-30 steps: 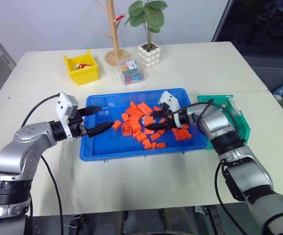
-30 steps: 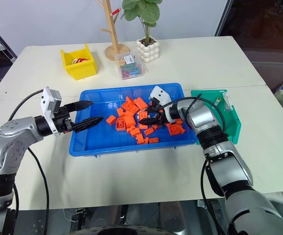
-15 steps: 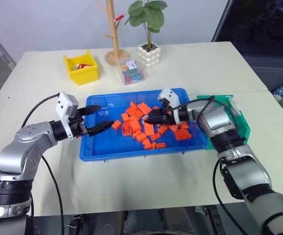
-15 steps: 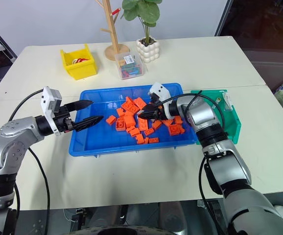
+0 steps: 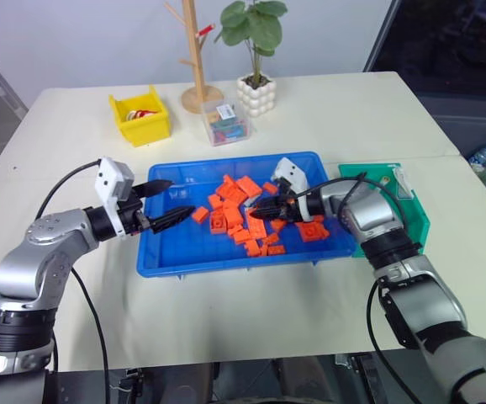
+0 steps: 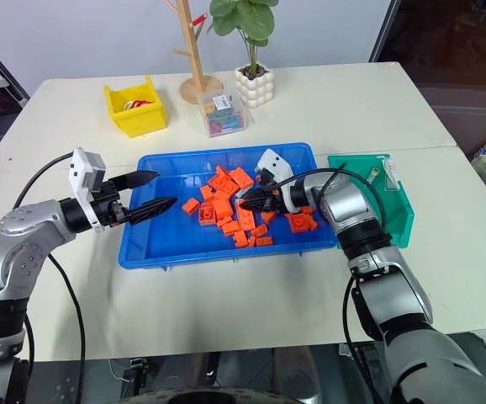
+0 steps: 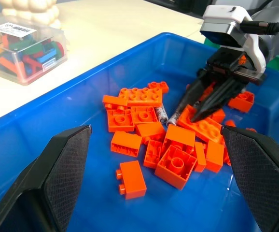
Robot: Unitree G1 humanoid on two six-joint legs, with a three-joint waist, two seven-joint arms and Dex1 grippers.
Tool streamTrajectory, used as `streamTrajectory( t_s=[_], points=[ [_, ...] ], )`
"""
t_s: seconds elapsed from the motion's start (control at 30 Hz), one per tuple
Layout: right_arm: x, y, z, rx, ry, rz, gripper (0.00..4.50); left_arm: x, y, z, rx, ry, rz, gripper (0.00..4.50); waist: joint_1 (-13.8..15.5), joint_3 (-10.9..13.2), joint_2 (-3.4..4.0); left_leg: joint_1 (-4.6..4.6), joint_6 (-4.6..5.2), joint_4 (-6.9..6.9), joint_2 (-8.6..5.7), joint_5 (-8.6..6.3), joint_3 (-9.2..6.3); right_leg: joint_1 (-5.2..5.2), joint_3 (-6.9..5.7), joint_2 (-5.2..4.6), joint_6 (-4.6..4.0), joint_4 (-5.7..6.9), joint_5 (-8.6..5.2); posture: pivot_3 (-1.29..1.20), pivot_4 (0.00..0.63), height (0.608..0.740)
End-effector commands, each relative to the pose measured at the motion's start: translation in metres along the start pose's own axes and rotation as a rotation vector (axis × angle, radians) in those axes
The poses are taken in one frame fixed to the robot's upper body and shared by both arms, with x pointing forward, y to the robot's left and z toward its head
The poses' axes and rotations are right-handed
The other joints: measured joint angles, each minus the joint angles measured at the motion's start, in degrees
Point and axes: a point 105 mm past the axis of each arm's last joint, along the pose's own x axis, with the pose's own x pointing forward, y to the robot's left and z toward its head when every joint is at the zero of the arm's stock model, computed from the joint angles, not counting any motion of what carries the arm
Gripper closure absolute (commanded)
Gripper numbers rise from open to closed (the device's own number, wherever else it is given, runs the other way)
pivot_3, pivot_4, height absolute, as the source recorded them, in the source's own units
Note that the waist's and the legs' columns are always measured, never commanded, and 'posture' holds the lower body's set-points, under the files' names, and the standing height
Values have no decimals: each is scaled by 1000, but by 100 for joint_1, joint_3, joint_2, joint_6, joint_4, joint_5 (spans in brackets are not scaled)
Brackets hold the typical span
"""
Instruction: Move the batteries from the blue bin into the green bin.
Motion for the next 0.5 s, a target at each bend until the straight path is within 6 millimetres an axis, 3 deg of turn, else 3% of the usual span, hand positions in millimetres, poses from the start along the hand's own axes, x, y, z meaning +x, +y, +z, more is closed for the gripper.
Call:
streamTrajectory(
  t_s=[0.03, 0.37, 0.5],
  points=[
    [-4, 4, 12, -32, -37, 16, 4462, -3, 1, 15, 58, -37, 12, 0, 1, 0, 0, 0, 0, 0, 0, 0, 0, 0, 0, 0, 0, 0, 0, 0, 150, 740],
    [-13, 4, 28, -89, -71, -17, 4462, -2, 3, 13, 57, -37, 12, 0, 2, 0, 0, 0, 0, 0, 0, 0, 0, 0, 0, 0, 0, 0, 0, 0, 150, 740],
    [-21, -5, 34, -241, -20, -90, 4462, -2, 3, 13, 58, -36, 8, 0, 5, 0, 0, 0, 0, 0, 0, 0, 0, 0, 0, 0, 0, 0, 0, 0, 150, 740]
  ],
)
